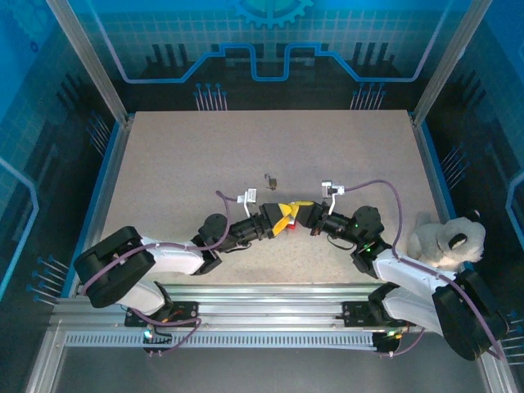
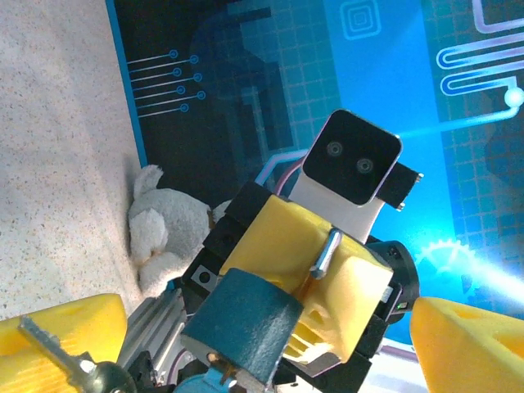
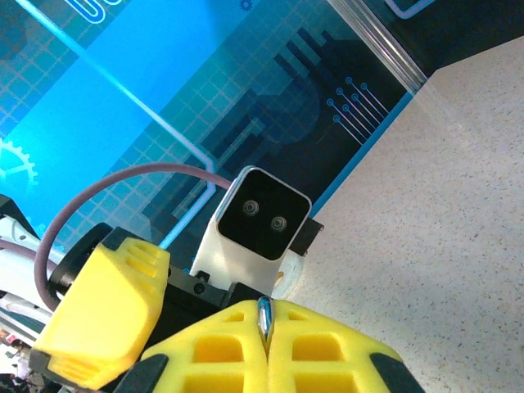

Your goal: Lock with the key

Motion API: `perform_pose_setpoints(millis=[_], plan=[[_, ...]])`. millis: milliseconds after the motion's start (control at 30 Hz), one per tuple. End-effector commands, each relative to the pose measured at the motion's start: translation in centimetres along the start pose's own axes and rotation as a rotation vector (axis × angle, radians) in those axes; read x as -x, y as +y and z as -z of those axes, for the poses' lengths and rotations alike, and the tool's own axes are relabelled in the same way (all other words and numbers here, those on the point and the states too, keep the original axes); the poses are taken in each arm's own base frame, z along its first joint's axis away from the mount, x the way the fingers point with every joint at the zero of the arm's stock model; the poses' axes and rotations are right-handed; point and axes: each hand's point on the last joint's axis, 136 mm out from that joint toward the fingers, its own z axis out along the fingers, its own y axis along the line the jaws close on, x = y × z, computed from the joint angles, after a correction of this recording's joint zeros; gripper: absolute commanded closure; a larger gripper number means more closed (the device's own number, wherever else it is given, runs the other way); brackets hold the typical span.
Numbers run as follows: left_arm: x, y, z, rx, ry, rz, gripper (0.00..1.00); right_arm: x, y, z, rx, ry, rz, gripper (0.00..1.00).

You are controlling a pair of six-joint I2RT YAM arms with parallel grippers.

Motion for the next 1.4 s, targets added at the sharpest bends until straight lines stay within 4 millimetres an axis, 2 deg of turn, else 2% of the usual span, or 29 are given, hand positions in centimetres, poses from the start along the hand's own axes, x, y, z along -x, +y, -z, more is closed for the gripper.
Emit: perform_pose_setpoints(millis=[0,600,1133,1367], plan=[[0.7,-1.7,0.5,-0.043,-0.031,-0.022,0.11,0.3,1.2,0.0,0.035,-0.019,0.054,1.00],[0.1,-1.6,0.0,-0.094,0.003,0.043,0.22,-0.2,1.1,-0.3,0.035,-0.029,0.083,1.00],[0.5,-1.9,0.4,-0.100,-0.011,0.038,0.44,-0.5,1.3,-0.3,0.036,-0.022,0.108,1.00],[1.2,-2.2,1.0,-0.097,-0.033,0.026,0.54,-0.6,1.2,-0.4,0.029,-0.018,0.112,1.00]])
